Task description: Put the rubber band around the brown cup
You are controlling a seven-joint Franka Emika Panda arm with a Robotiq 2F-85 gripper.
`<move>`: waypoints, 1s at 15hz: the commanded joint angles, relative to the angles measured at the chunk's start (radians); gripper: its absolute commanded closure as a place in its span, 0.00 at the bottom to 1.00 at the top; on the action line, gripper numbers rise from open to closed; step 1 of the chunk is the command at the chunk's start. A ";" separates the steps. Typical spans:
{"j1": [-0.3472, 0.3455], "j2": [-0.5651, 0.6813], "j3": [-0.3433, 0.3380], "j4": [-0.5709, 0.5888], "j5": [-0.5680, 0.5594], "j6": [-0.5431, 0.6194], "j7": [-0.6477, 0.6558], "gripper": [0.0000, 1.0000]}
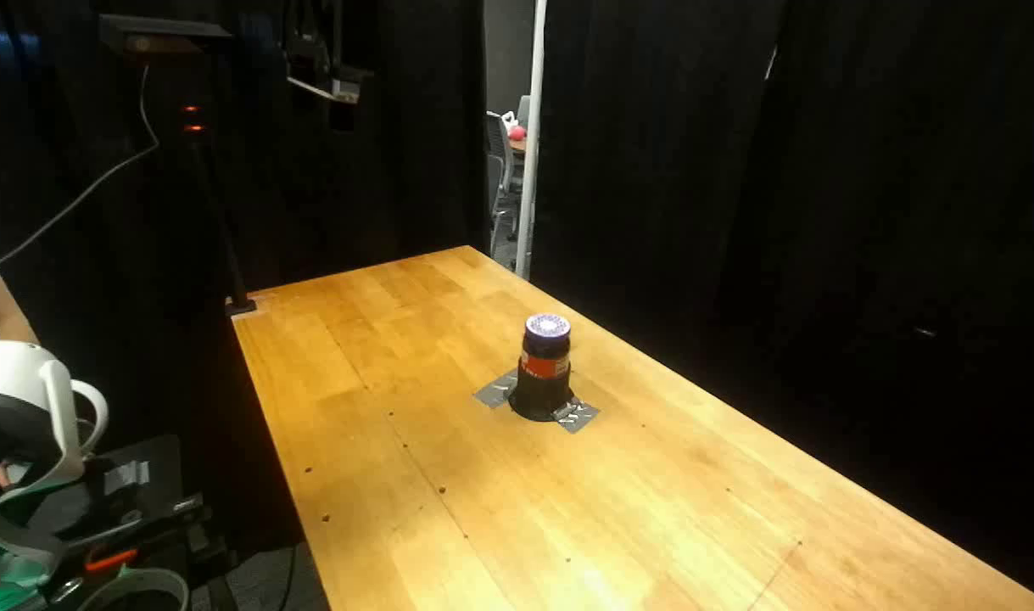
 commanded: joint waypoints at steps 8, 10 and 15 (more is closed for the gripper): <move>-0.001 -0.004 0.001 0.010 0.000 -0.002 0.000 0.00; -0.003 0.061 0.020 0.049 -0.019 0.046 0.041 0.00; -0.001 0.252 0.061 0.111 -0.078 0.344 0.182 0.00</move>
